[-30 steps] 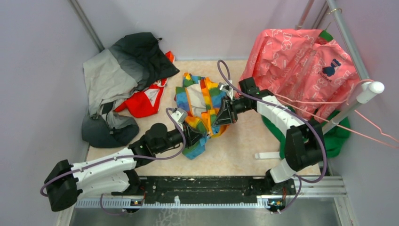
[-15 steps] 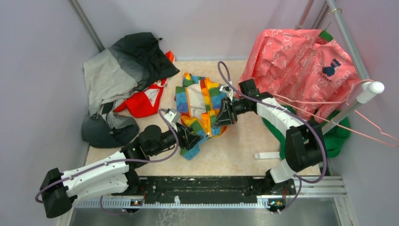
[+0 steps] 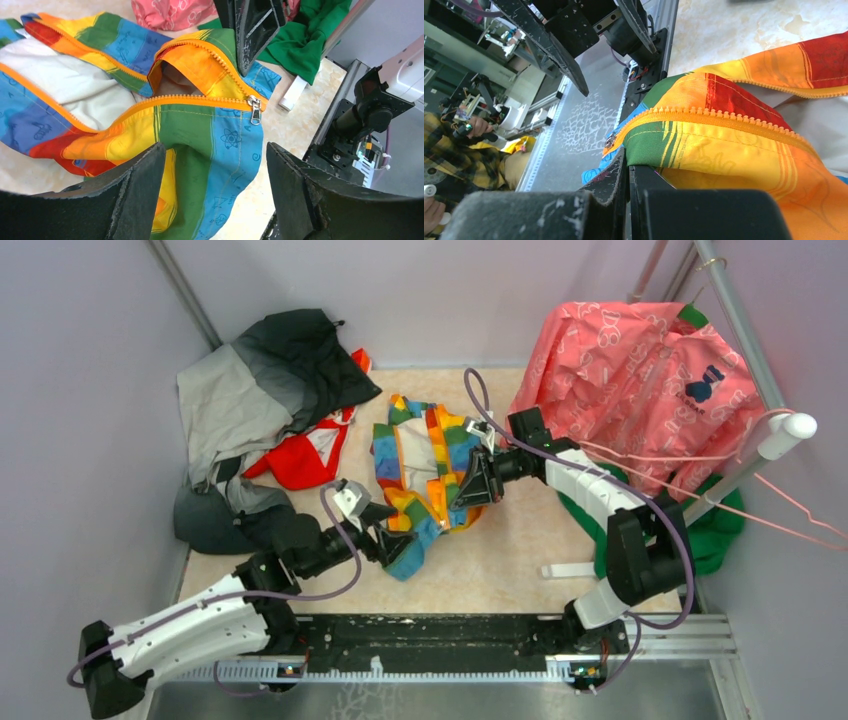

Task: Zip up the jacket
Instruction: Insert the zipper into the jacket.

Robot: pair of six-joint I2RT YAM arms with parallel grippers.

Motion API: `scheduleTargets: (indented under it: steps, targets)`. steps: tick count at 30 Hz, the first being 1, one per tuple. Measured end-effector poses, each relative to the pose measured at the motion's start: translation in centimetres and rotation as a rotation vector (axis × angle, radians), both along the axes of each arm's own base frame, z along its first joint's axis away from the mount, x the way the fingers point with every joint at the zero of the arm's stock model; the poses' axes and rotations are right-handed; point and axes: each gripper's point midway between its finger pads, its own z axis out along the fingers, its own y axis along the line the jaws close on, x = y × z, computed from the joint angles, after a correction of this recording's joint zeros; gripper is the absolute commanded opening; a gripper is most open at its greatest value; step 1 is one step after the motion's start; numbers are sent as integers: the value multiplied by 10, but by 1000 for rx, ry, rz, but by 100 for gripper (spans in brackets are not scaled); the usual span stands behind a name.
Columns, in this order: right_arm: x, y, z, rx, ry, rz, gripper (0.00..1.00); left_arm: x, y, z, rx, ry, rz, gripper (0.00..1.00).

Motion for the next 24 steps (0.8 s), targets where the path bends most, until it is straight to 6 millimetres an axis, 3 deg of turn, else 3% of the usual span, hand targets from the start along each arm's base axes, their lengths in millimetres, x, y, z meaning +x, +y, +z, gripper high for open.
scheduleTargets:
  steps: [6, 11, 14, 18, 24]
  targets:
    - [1, 1, 1, 3, 1, 1, 0, -12, -4, 1, 33, -98, -57, 78]
    - [-1, 2, -1, -2, 19, 5, 0, -50, -30, -6, 128, -250, -183, 76]
    - [-1, 2, -2, -3, 22, 5, 0, -62, -40, -9, 187, -351, -189, 71]
    - [-1, 2, -2, 0, 19, 6, 0, -58, -44, -19, 296, -450, -98, 64]
    - [-1, 3, -1, 3, 19, 9, 0, -36, -37, -39, 452, -500, 66, 59]
